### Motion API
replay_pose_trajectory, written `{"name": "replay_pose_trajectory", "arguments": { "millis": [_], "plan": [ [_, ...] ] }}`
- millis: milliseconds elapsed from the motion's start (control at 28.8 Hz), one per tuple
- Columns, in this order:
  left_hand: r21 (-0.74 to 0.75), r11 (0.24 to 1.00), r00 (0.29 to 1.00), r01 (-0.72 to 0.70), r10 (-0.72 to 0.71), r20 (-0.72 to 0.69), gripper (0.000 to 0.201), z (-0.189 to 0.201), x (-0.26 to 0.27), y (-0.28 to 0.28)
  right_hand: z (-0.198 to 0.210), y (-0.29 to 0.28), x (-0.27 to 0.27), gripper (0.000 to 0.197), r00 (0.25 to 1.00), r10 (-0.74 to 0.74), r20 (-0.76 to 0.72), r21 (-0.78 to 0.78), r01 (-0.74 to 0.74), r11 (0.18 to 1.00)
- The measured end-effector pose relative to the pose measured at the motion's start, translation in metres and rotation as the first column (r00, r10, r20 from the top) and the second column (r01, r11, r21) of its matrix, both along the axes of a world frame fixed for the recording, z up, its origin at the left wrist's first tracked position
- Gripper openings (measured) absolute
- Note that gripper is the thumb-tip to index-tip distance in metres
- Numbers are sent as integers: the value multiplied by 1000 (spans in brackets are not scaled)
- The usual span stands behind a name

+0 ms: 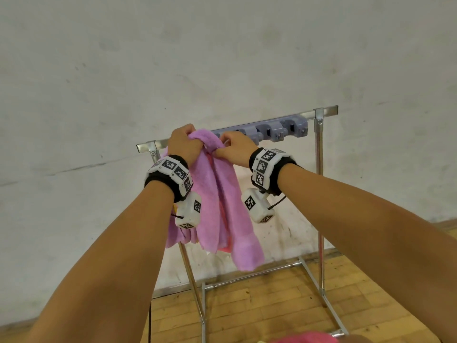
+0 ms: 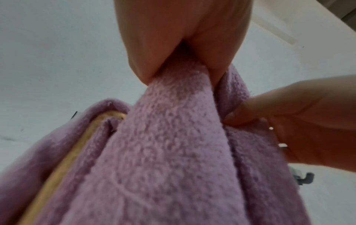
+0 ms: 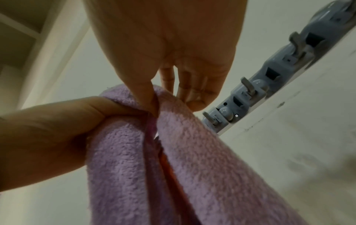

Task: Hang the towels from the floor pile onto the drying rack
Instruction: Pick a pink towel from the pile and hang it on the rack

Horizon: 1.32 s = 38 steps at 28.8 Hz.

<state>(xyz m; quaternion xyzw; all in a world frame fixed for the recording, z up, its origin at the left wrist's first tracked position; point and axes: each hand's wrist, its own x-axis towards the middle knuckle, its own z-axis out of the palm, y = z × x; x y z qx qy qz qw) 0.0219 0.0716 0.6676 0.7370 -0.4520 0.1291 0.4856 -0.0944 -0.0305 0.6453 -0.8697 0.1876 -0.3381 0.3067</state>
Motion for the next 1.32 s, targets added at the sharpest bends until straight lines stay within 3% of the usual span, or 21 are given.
{"name": "replay_pose_trajectory", "arguments": {
  "millis": [139, 278, 555, 694, 833, 1146, 1319],
  "plan": [
    [57, 988, 987, -140, 135, 89, 31, 11, 19, -3, 9, -10, 16, 14, 992, -108, 66, -23, 110, 994],
    [112, 966, 963, -232, 212, 164, 25, 16, 37, -7, 17, -21, 31, 15, 991, -124, 51, -80, 128, 989],
    [89, 940, 932, -329, 308, 189, 16, 21, 58, -18, 31, -36, 62, 25, 975, -217, 51, -302, 222, 927],
    [126, 936, 924, -329, 292, 247, 12, 8, 67, -24, 23, -38, 73, 26, 962, -269, 35, -340, 265, 902],
    [197, 934, 941, -299, 255, 221, 4, -3, 74, -29, 13, -38, 80, 27, 971, -230, -68, -342, 194, 919],
    [361, 872, 924, -331, 222, 312, 23, -11, 65, -31, 13, -35, 79, 23, 942, -241, -232, -494, 99, 864],
    [414, 848, 923, -332, 200, 330, 29, -13, 66, -31, 0, -36, 76, 24, 941, -221, -258, -423, 96, 901]
  ]
}}
